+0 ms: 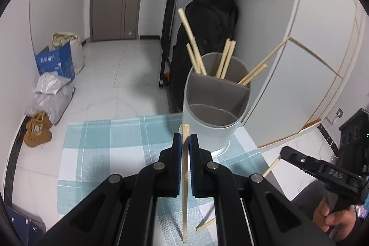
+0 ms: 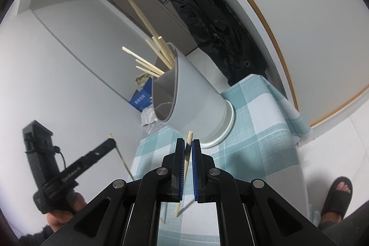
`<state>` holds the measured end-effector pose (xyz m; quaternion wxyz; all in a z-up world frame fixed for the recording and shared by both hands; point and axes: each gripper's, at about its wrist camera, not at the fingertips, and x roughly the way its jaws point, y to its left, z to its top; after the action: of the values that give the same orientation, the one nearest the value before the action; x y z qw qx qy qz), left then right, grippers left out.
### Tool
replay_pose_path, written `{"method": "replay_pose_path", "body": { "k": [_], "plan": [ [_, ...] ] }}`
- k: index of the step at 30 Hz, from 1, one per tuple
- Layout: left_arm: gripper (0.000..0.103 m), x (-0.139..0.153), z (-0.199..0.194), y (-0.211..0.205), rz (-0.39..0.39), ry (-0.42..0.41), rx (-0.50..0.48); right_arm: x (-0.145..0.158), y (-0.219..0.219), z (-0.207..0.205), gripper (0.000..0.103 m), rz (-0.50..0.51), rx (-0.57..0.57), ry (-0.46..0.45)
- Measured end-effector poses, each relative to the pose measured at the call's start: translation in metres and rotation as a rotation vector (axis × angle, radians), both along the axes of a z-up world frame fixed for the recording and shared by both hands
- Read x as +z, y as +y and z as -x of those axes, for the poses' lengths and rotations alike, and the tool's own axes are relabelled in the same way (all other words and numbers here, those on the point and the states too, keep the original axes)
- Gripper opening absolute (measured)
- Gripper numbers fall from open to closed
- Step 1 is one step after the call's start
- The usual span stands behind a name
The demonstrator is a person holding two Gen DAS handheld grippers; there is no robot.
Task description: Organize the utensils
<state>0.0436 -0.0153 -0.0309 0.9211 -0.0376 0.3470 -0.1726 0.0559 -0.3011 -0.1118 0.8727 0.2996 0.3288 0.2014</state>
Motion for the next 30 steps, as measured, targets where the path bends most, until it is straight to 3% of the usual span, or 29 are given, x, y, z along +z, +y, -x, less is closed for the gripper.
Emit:
{"method": "replay_pose_path", "body": {
  "k": [16,18,22,24,25,26,30],
  "plan": [
    [0.001,0.011,0.015,0.010,0.017,-0.046,-0.006,0.032,0.034,0.021,0.004,0.155,0.066,-0.152],
    [0.001,0.003,0.008,0.013,0.036,0.012,-0.024,0.032,0.034,0.021,0.004,0.145,0.067,-0.146],
    [0.003,-0.031,-0.021,0.012,0.046,0.221,-0.014,0.032,0.026,0.022,0.004,0.126,0.055,-0.134],
    [0.022,-0.052,-0.035,0.007,0.052,0.310,-0.018,0.030,0.019,0.022,0.004,0.103,0.040,-0.117],
    [0.044,-0.063,-0.039,0.002,0.047,0.350,-0.024,0.029,0.015,0.023,0.004,0.093,0.032,-0.108],
    [0.049,-0.073,-0.043,-0.004,0.039,0.371,-0.027,0.029,0.011,0.023,0.004,0.082,0.027,-0.102],
    [0.049,-0.098,-0.053,-0.031,-0.042,0.402,-0.039,0.020,-0.005,0.025,0.004,0.040,0.000,-0.065]
  ]
}}
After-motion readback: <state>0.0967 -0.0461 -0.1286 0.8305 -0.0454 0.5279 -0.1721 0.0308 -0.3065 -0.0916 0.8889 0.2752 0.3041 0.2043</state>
